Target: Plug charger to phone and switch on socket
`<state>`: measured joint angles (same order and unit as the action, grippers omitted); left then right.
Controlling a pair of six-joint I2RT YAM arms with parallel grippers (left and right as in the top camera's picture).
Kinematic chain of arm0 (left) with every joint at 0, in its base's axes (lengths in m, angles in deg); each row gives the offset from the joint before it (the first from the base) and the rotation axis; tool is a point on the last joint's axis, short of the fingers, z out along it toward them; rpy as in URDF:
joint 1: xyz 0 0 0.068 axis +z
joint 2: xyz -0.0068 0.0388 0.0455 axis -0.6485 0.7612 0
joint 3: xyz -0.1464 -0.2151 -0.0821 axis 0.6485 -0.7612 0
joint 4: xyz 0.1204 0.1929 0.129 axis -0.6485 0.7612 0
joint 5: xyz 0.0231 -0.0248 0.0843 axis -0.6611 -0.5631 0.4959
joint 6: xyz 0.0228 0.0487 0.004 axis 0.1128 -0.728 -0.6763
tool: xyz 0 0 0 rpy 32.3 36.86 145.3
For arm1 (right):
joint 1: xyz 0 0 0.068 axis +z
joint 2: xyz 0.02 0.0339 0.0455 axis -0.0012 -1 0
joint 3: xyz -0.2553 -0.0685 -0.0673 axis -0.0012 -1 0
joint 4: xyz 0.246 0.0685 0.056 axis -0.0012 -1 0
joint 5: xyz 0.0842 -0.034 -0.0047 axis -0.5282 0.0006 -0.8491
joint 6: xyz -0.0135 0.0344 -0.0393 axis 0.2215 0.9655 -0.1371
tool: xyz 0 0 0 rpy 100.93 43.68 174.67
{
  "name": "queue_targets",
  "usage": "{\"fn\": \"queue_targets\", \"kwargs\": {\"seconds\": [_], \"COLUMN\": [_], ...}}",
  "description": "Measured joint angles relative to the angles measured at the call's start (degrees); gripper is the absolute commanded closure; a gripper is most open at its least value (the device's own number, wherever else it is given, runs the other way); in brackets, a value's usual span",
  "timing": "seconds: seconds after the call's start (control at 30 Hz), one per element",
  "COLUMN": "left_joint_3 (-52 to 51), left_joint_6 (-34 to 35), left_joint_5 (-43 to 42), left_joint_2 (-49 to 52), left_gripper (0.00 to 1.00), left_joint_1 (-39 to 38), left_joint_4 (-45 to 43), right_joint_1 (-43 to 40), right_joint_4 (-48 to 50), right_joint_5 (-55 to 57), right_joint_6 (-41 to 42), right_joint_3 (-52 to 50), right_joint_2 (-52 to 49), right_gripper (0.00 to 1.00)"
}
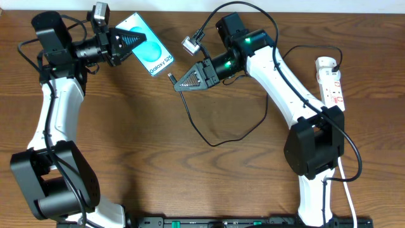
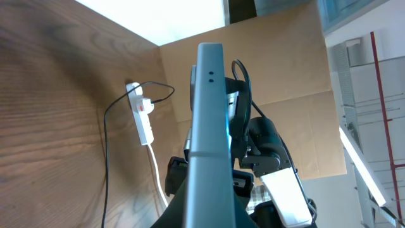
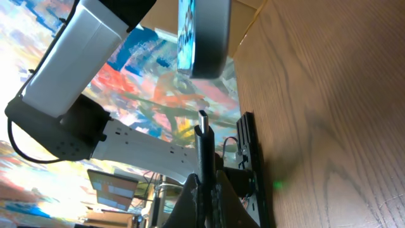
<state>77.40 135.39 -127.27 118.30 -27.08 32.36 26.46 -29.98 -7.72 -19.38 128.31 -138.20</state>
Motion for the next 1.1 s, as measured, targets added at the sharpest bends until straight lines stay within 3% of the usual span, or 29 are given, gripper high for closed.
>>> {"fn": "queue_targets", "kwargs": {"seconds": [1.1], "left_joint_3": [0.0], "left_joint_6": [-1.3], "left_joint_5": [0.0], "left_joint_2": [0.0], "left_gripper": [0.93], "left_joint_1": [-0.3], "left_joint_4": [0.7], "right_joint_1": [0.3], "right_joint_4": [4.7], "right_joint_5": [0.5], "right_joint_6": [2.7], "right_joint_3": [0.0], "right_joint_2": [0.0], "right_gripper": [0.99]}}
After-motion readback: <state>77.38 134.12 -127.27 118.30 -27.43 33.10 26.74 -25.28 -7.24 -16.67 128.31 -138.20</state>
